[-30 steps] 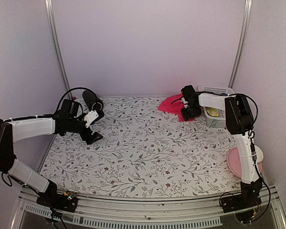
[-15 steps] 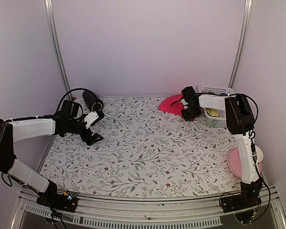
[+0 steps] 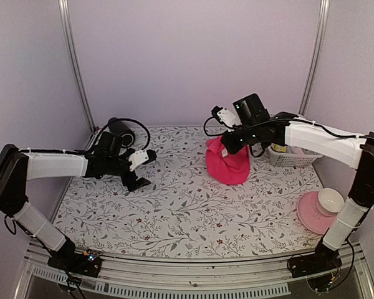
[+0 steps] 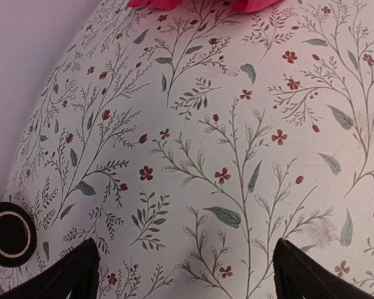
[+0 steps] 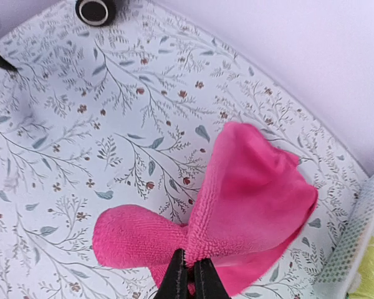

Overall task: Roll the towels
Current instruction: Adjust the towel at the center of the board.

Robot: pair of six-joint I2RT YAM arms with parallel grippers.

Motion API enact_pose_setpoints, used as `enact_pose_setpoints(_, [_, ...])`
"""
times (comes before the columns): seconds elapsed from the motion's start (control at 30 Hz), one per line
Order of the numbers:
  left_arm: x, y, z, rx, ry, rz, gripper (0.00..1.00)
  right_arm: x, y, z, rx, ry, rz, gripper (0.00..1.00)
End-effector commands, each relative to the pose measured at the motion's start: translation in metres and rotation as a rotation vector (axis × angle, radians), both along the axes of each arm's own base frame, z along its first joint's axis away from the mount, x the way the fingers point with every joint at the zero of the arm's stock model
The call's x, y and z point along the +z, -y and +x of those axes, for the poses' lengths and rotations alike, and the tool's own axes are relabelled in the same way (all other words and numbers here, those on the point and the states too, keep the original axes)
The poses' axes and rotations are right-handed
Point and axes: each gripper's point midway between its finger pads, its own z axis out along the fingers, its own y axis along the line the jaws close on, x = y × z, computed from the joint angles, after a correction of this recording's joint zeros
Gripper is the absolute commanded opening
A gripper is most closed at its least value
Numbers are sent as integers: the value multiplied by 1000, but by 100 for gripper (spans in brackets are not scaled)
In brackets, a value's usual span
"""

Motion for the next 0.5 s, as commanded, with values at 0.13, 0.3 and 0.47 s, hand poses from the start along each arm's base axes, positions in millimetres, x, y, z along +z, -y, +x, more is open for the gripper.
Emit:
enact_pose_setpoints(0.13, [19, 77, -7, -163, 130, -5, 97, 47, 65, -26, -194, 83, 30, 2])
enact_pose_setpoints(0.3, [38, 125, -21, -249, 113, -75, 97, 43, 92, -39, -269, 71, -28, 2])
enact_pose_setpoints(0.47, [38, 155, -17, -251, 70, -74, 97, 63, 130, -56, -390, 99, -63, 2])
